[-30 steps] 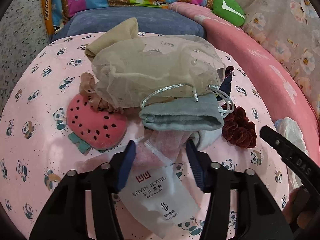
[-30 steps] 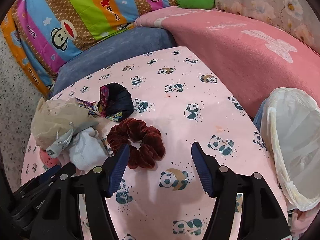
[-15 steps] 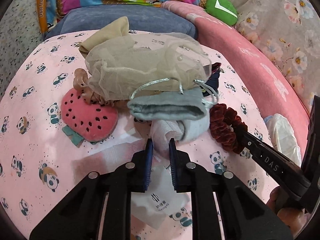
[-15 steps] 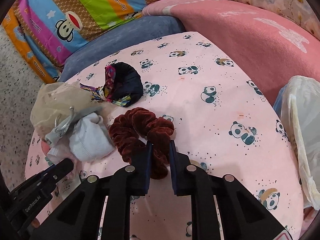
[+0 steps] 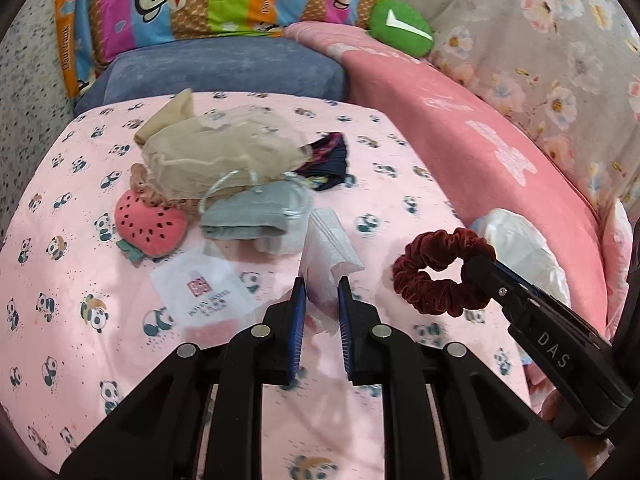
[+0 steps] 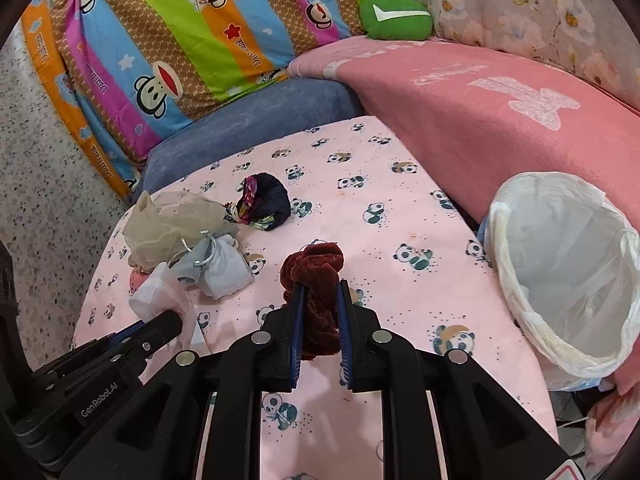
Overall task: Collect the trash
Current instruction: 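Carry the scrunchie and packet over the bin and open both grippers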
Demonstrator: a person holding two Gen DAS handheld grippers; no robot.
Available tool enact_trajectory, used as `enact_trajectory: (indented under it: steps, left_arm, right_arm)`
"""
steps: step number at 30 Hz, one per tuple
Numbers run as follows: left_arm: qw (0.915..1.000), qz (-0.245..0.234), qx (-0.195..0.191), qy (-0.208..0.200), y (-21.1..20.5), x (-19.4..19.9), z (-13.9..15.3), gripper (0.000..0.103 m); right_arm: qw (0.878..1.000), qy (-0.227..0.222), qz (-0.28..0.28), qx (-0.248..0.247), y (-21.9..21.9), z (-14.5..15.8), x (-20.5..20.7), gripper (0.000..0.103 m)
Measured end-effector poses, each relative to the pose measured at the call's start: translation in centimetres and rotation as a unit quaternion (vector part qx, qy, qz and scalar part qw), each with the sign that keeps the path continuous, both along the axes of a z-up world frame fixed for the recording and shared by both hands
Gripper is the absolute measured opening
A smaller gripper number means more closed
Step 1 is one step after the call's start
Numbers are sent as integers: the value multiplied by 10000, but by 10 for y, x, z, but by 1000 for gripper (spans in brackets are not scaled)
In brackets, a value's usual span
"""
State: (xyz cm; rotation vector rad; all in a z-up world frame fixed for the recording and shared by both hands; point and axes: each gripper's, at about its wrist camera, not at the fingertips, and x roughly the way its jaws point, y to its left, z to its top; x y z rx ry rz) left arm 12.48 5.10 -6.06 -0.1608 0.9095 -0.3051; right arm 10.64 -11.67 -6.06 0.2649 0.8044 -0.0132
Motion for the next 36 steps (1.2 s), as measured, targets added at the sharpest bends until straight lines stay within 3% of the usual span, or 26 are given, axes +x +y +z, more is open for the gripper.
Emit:
enact_trajectory:
  steps: [15, 36]
  left_arm:
    - [9944, -955, 60, -446, -108, -44, 49, 16]
    - [9707, -2367, -135, -389, -244, -45, 57, 16]
  right_arm:
    - [9946, -522, -890, 90, -95, 39, -72, 15]
    - [9739, -591, -2152, 413, -218, 24, -120, 15]
